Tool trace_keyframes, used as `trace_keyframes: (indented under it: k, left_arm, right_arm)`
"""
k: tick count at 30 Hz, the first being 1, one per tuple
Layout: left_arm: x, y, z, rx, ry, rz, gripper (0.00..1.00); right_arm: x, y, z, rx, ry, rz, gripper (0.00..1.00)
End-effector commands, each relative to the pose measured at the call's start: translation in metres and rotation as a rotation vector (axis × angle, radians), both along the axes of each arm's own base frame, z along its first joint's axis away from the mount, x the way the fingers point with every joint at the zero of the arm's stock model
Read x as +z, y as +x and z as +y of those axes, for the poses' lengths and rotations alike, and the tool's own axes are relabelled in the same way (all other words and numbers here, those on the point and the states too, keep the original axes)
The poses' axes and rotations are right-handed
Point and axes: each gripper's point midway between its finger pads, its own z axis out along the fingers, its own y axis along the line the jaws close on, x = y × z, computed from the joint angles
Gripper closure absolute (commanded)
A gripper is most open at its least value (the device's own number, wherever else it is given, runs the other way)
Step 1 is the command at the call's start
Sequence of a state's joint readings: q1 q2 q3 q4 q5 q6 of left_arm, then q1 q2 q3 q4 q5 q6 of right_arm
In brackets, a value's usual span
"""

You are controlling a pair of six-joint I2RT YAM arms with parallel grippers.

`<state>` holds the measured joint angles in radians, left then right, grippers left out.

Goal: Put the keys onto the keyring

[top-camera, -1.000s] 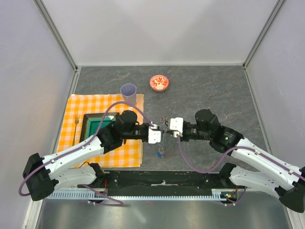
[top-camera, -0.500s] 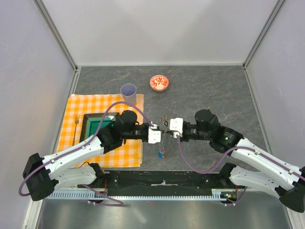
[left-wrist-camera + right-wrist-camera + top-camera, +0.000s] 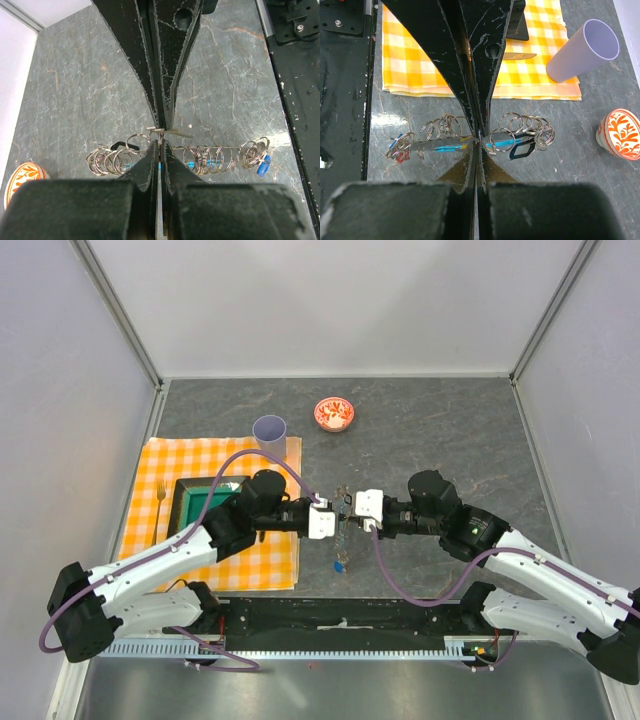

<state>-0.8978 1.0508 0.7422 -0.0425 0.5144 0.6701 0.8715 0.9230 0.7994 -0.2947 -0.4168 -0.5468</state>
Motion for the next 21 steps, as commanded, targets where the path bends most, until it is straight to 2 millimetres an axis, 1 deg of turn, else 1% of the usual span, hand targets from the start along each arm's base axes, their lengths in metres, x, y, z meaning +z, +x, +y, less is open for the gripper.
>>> trace_keyframes:
  k: [1, 7, 14, 21]
  left_arm:
    - [0.055, -0.007, -0.013, -0.063, -0.168, -0.074, 0.98]
    - [0.055, -0.006, -0.013, -0.06, -0.169, -0.07, 0.98]
    - [0.049, -0.001, -0.015, -0.039, -0.138, -0.039, 0.98]
    - [0.044, 0.002, -0.017, -0.029, -0.106, -0.015, 0.98]
  right_arm:
    - [0.014, -0.005, 0.008, 0.046, 0.04, -0.027, 1.0]
    - [0.015, -0.007, 0.009, 0.053, 0.043, -0.028, 1.0]
    - [0.021, -0.009, 0.01, 0.066, 0.06, -0.032, 1.0]
    - [0.025, -0.005, 0.01, 0.042, 0.073, -0.04, 1.0]
